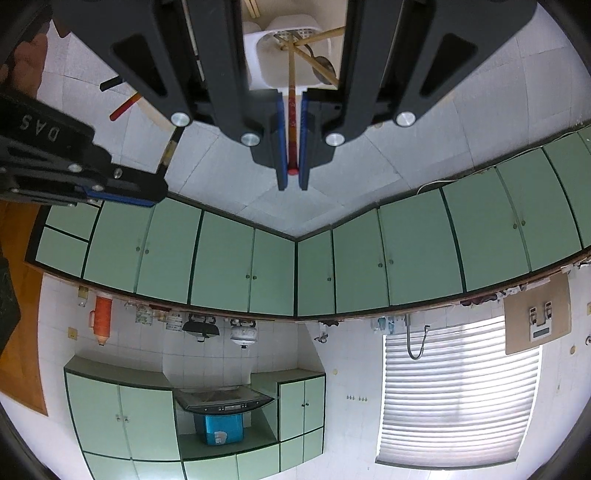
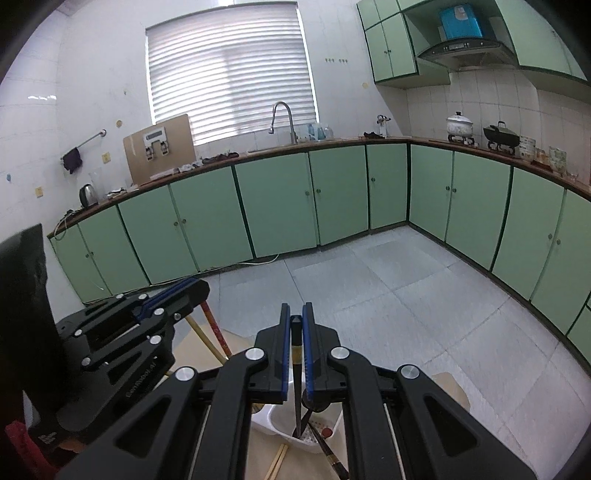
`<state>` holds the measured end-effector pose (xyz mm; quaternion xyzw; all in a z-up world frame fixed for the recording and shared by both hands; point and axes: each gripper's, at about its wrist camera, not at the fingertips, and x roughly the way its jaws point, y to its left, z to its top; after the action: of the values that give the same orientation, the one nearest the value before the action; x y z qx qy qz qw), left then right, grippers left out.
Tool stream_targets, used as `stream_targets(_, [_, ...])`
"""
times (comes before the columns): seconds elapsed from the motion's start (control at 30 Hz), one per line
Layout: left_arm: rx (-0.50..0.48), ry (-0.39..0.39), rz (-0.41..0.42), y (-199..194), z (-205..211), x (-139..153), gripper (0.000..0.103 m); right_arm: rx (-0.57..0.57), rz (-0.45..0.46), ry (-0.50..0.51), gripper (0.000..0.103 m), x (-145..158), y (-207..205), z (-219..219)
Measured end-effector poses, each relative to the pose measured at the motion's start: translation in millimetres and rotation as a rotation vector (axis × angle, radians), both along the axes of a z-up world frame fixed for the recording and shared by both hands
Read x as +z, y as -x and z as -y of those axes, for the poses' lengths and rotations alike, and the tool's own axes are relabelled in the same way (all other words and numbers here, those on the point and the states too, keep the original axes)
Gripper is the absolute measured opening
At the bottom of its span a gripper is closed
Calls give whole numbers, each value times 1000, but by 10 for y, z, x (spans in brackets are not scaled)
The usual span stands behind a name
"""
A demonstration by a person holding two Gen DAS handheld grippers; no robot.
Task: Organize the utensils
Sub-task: 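Lift both chopsticks and drop them into the white holder with both tools, then open both tools and return them over the last two red chopsticks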
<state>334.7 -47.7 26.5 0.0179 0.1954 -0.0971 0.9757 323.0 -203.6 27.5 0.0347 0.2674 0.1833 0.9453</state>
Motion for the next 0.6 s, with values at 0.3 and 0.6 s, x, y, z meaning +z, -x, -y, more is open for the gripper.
stream_targets(0.3, [-6,22,-36,-34,-30,-51,21,-1,-54,33,11,-201,-84,-53])
stream_targets(0.6, [12,77,42,234,-191,134,77,-93,50,51,74,-45,199,166])
